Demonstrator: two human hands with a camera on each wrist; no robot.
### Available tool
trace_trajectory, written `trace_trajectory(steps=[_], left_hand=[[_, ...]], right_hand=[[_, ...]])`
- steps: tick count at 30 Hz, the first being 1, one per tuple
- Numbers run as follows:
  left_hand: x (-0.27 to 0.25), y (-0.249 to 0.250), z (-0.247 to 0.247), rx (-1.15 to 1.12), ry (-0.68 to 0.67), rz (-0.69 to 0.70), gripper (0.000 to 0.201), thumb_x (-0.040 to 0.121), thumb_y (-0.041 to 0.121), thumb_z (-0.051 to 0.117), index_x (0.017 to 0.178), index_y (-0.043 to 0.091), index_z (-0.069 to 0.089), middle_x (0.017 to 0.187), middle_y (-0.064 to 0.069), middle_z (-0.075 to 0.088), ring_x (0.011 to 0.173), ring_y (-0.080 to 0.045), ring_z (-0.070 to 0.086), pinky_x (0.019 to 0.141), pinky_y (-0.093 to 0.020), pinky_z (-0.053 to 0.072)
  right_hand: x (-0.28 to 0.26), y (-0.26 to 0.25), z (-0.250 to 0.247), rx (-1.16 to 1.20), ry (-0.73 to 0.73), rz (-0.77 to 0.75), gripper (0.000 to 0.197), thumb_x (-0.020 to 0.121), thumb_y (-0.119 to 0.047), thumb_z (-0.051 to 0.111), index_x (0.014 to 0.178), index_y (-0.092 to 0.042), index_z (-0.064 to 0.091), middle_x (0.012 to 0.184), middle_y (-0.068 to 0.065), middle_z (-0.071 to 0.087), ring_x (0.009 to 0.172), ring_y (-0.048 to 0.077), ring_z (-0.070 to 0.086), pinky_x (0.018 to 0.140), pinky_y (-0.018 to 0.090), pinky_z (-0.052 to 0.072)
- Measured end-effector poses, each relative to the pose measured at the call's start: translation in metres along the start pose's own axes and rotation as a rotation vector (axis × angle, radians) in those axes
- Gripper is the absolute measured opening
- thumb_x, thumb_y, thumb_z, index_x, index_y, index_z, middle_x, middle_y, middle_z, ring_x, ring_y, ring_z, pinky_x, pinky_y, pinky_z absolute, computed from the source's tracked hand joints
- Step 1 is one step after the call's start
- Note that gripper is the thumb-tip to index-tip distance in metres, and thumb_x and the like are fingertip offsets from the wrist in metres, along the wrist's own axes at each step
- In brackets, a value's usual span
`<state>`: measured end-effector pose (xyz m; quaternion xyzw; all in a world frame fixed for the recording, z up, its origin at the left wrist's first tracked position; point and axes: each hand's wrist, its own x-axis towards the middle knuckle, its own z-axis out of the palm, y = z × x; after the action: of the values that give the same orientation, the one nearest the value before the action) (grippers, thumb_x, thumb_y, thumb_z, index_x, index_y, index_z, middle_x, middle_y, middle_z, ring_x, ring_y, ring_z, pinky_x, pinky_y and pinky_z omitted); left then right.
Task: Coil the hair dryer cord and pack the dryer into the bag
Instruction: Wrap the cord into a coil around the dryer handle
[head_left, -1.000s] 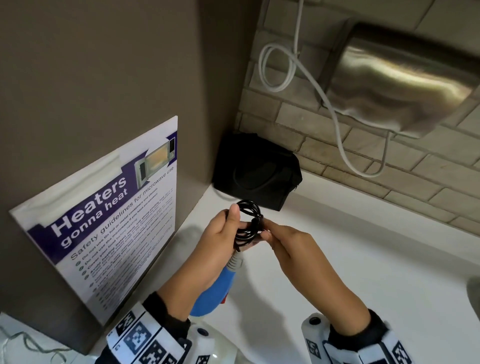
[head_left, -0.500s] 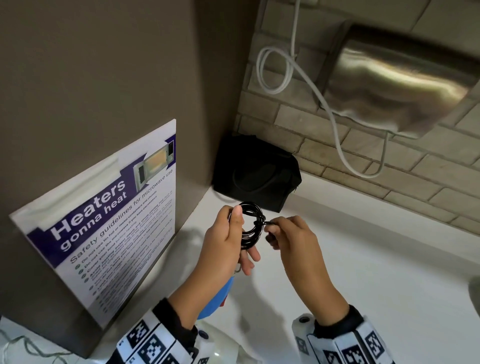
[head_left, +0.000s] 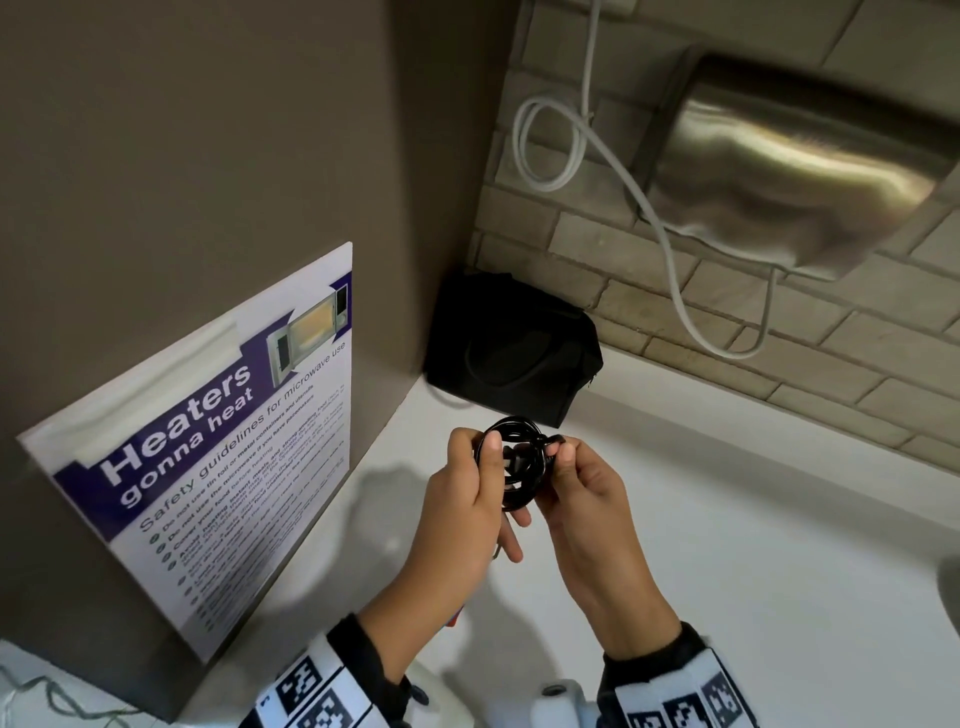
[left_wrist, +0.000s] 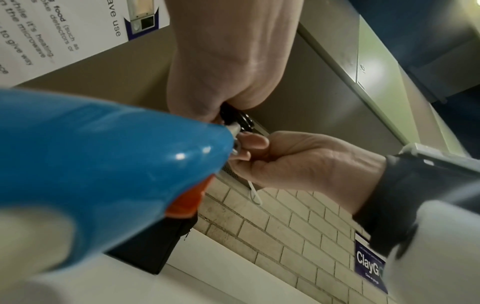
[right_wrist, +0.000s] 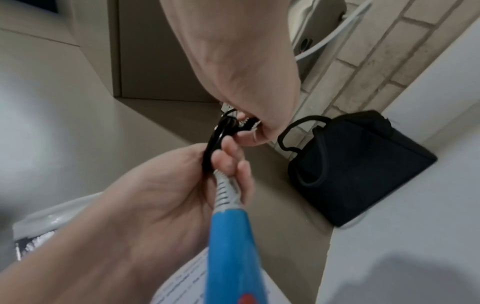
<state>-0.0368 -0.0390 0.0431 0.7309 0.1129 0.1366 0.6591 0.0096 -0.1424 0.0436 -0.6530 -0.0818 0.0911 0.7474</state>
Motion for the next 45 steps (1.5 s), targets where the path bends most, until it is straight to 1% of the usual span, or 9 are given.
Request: trace_trajectory(steps=[3,7,13,21,25,30,37,42,45], left_hand=[[0.000,-0.001,-0.001,-0.023,0.013,-0.015,0.026,0.101,0.038,0.028,0.091,0.020,0.043,0.056,-0.005,0.060,0.036,-0.022,0.053,0.047,-0.043,0.049],[0.003,-0.001,-0.004,-0.037,0.045,-0.022,0.027,0.101,0.036,0.028,0.087,0.018,0.041,0.051,-0.005,0.052,0.033,-0.015,0.049,0.045,-0.035,0.047],[0.005,-0.002,-0.006,-0.168,-0.032,-0.067,0.032,0.102,0.035,0.027,0.093,0.010,0.045,0.054,-0.008,0.054,0.038,-0.017,0.050,0.048,-0.034,0.051],[0.010,-0.009,-0.017,-0.161,-0.087,-0.029,0.024,0.100,0.029,0.040,0.100,0.012,0.058,0.094,-0.003,0.068,0.069,-0.017,0.071,0.070,-0.043,0.060],[0.009,-0.011,-0.014,-0.119,-0.047,0.018,0.021,0.099,0.024,0.043,0.098,0.012,0.060,0.091,-0.003,0.070,0.067,-0.014,0.071,0.068,-0.029,0.059],[0.012,-0.018,-0.015,-0.014,-0.066,0.066,0.011,0.093,0.023,0.056,0.093,0.014,0.062,0.090,-0.002,0.072,0.089,-0.013,0.069,0.080,-0.032,0.058],[0.011,-0.021,-0.014,0.019,0.029,0.128,0.009,0.092,0.014,0.056,0.085,0.016,0.062,0.076,0.004,0.070,0.069,0.000,0.065,0.063,-0.012,0.048],[0.010,-0.022,-0.015,-0.021,-0.014,0.150,0.007,0.093,0.018,0.056,0.091,0.019,0.062,0.087,0.003,0.072,0.085,-0.009,0.069,0.076,-0.029,0.055],[0.009,-0.020,-0.016,-0.026,-0.027,0.181,0.007,0.094,0.021,0.055,0.092,0.017,0.061,0.086,0.005,0.070,0.084,-0.006,0.068,0.075,-0.025,0.054]], right_hand=[[-0.004,-0.004,0.005,0.035,-0.060,0.042,0.041,0.105,-0.023,0.030,0.094,0.010,0.053,0.068,0.023,0.050,0.051,0.027,0.046,0.065,0.040,0.046],[-0.008,-0.010,0.007,-0.080,-0.136,0.007,0.042,0.098,-0.040,0.048,0.099,0.001,0.058,0.078,0.028,0.061,0.069,0.035,0.059,0.085,0.050,0.052],[-0.005,-0.006,0.004,-0.133,-0.023,-0.022,0.030,0.095,-0.030,0.056,0.107,-0.003,0.061,0.096,0.022,0.068,0.083,0.026,0.066,0.088,0.038,0.054],[-0.008,-0.001,0.004,-0.166,0.006,-0.014,0.032,0.097,-0.018,0.051,0.129,-0.021,0.049,0.115,0.005,0.068,0.108,0.014,0.064,0.095,0.032,0.050],[-0.007,0.003,0.004,-0.289,0.018,-0.099,0.033,0.098,-0.018,0.048,0.131,-0.023,0.044,0.109,0.001,0.067,0.099,0.007,0.065,0.087,0.024,0.052],[-0.009,0.011,0.007,-0.438,0.092,-0.213,0.038,0.100,-0.015,0.042,0.138,-0.019,0.036,0.096,-0.006,0.065,0.087,-0.003,0.063,0.072,0.009,0.047],[-0.009,0.013,0.020,-0.505,0.039,-0.218,0.046,0.102,-0.017,0.033,0.147,-0.018,0.020,0.105,-0.004,0.063,0.092,-0.009,0.061,0.074,0.005,0.045],[-0.009,0.010,0.020,-0.451,0.079,-0.235,0.039,0.102,-0.013,0.033,0.141,-0.017,0.030,0.104,-0.005,0.063,0.092,-0.006,0.062,0.075,0.007,0.046],[-0.009,0.006,0.020,-0.378,0.091,-0.224,0.036,0.102,-0.012,0.034,0.137,-0.021,0.033,0.100,-0.011,0.061,0.087,-0.008,0.062,0.073,0.008,0.047]])
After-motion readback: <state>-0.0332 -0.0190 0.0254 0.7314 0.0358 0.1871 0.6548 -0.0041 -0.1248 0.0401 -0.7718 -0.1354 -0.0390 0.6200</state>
